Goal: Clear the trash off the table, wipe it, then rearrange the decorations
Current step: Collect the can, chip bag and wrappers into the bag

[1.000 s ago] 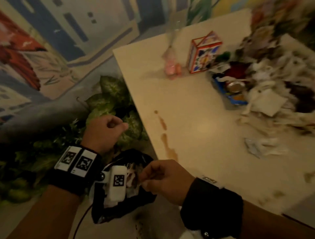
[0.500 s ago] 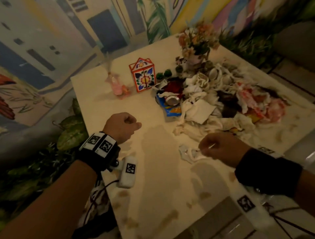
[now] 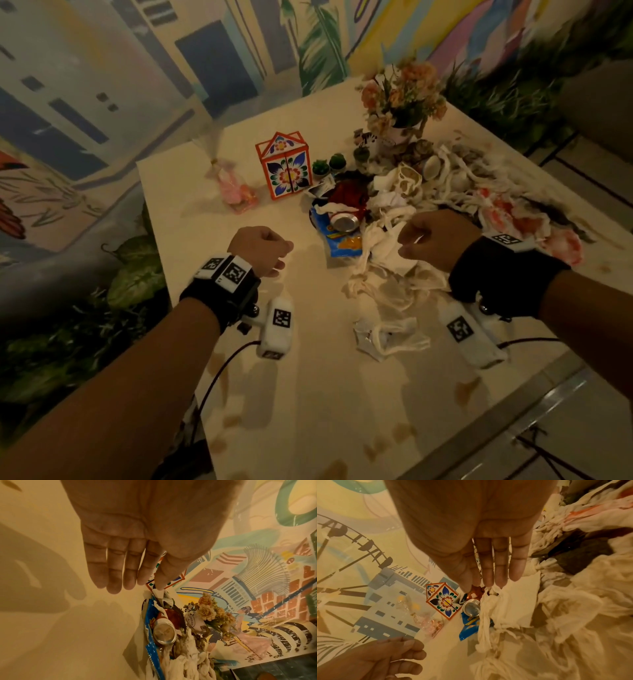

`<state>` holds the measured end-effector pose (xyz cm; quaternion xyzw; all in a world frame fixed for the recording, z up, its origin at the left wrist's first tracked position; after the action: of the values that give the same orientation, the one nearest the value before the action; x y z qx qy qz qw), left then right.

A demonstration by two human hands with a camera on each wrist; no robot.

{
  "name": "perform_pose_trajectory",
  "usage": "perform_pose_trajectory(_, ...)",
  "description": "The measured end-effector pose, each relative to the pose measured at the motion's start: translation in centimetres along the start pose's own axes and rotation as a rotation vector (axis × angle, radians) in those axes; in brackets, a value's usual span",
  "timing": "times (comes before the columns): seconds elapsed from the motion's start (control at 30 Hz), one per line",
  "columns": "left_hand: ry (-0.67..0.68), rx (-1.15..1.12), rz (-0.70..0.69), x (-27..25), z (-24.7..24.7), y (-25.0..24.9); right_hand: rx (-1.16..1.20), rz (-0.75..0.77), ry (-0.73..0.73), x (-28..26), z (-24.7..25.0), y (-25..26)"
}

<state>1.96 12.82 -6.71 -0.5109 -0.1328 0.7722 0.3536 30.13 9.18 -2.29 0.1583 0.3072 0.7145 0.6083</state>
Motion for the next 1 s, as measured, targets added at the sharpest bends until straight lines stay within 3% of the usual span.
perform_pose_trajectory(0.37, -0.016, -0.02, 0.143, 4.1, -4.9, -1.6, -0.11, -0.029, 0.154, 4.1, -1.0, -3.6)
perform_pose_trajectory(0.6, -0.137, -0.037, 0.075, 3.2, -7.4, -5.7, -0.408, 0.099, 0.385, 4.6, -4.2, -3.4)
perform_pose_trajectory(0.73, -0.15, -0.115, 0.143, 3.3, -8.2, -6.2, -0.469, 0.139, 0.481, 4.1, -6.0, -3.9)
perform_pose_trajectory(0.87, -0.169, -0.137, 0.234, 3.4, -8.7, -6.0, -0.447, 0.201, 0.499, 4.5, -6.7, -3.9)
perform_pose_trajectory(1.0, -0.187, -0.054, 0.213, 3.7, -8.9, -6.1, -0.404, 0.231, 0.478, 5.1, -6.5, -3.7)
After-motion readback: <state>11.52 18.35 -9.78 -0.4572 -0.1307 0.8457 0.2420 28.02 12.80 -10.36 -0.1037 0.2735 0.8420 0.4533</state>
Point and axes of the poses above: each hand's wrist, its own x-axis towards the middle knuckle, its own z-axis out of the back of the hand, y = z × x, the point moved 9 cm from there along x, towards the middle knuckle, and after that the axes turned 15 degrees about z, right-handed, at the moved point
